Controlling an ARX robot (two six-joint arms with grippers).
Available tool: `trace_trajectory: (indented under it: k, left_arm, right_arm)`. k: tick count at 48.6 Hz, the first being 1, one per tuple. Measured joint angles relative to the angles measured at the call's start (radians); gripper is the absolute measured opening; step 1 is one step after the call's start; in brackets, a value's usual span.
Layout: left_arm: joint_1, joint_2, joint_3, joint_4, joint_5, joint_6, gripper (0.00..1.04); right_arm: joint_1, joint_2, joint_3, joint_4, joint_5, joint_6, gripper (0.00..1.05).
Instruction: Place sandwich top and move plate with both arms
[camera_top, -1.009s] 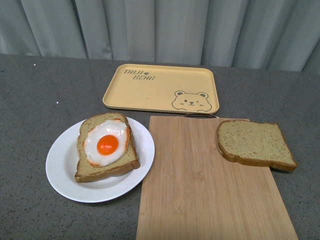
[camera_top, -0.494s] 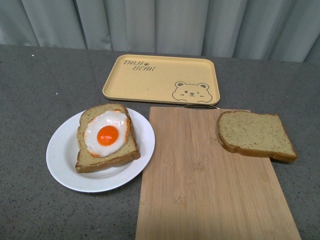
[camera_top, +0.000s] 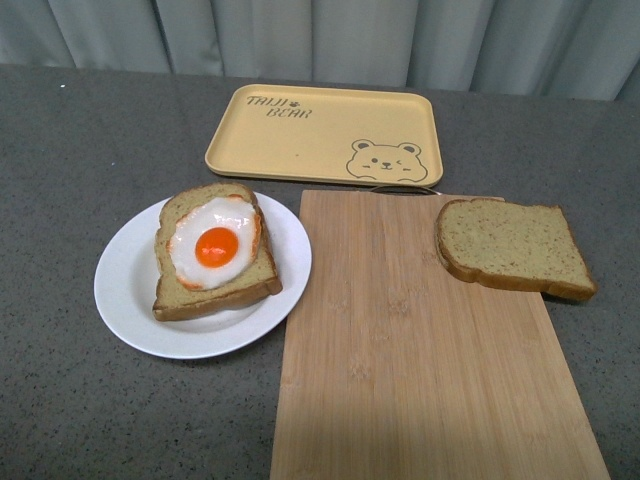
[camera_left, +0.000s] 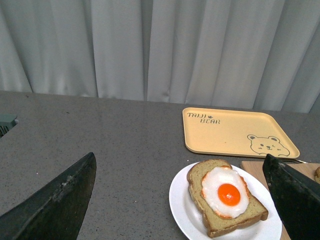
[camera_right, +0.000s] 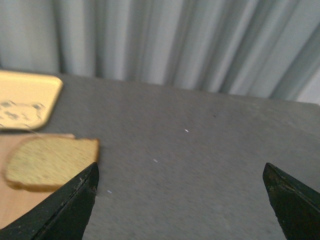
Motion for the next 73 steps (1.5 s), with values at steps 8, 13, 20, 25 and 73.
trace_trajectory:
  k: [8,13,20,25,73]
  left_arm:
    - [0.0,0.0,0.0,0.0,0.002,0.0,0.98]
    - [0.0,0.0,0.0,0.0,0.001,0.0,0.98]
    - [0.0,0.0,0.0,0.0,0.001,0.0,0.98]
    - [0.0,0.0,0.0,0.0,0.002,0.0,0.98]
    - [0.0,0.0,0.0,0.0,0.001,0.0,0.98]
  right_arm:
    - [-0.09,0.357,0.017,0.251,-0.158,-0.072,0.95]
    - [-0.175,0.618,0.064,0.44,-0.275,-0.05,0.95]
    - [-0.253,0.997,0.184,0.6,-0.4,0.016,0.95]
    - [-0.283,1.234,0.288,0.602,-0.497,0.08,0.95]
    - [-0.235,2.04,0.871,0.365,-0.879,0.409,0.64]
